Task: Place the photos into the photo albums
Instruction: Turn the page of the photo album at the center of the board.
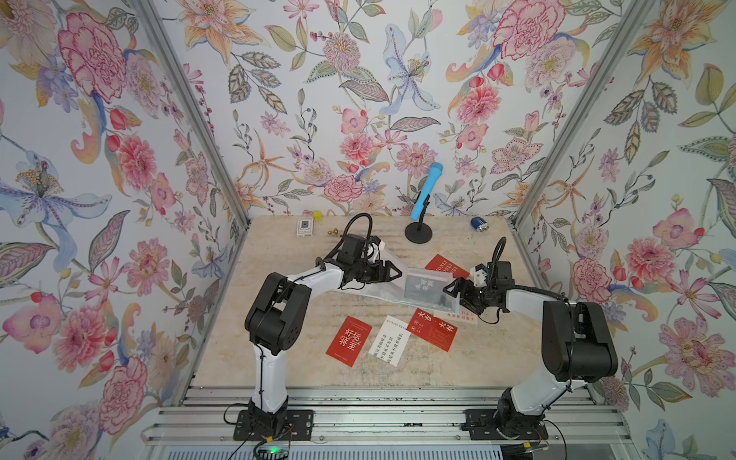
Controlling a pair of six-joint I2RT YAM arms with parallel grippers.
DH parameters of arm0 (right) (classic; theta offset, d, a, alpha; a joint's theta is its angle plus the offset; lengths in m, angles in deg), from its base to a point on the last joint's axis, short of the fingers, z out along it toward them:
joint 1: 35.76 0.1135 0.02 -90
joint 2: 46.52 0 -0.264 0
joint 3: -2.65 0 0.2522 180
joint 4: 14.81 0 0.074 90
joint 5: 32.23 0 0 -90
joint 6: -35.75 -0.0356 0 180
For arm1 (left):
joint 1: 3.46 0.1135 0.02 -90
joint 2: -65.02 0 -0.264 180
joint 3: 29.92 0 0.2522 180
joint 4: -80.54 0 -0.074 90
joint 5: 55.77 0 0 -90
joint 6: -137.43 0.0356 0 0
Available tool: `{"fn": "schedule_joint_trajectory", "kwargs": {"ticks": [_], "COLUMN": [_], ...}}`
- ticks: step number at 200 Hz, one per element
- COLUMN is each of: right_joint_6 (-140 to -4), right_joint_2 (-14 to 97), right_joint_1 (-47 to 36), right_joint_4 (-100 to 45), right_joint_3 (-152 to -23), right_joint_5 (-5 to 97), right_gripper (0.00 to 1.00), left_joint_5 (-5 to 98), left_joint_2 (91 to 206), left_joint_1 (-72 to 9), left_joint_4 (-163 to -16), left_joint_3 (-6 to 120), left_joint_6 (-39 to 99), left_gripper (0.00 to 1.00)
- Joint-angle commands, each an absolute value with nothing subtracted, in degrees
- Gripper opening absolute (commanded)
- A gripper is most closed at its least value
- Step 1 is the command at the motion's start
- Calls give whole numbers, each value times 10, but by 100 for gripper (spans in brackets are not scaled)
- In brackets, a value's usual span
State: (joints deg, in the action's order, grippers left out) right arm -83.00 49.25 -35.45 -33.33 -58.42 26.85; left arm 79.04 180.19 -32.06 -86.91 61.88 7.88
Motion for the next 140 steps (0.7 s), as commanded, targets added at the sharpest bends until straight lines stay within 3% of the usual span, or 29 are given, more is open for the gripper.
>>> {"fn": "schedule_joint_trajectory", "kwargs": {"ticks": [1,73,140], "right_joint_6": [-838,-840,-838], "right_joint_2": [476,353,297], "right_joint_1": [-363,-429,-429], "right_joint_4": [-363,-411,-472], "right_joint_3": [-569,-570,-619], "right_joint_5": [248,243,252], "right_gripper": [89,89,90], "left_joint_5": [808,802,803], "left_joint_2": [1813,1853,1857], "left_joint_1": [-343,-363,-355], "left_joint_4": [-872,-867,-902], "left_joint_3": [649,677,670], "left_joint_6": [66,75,52], "left_gripper": [77,77,77]}}
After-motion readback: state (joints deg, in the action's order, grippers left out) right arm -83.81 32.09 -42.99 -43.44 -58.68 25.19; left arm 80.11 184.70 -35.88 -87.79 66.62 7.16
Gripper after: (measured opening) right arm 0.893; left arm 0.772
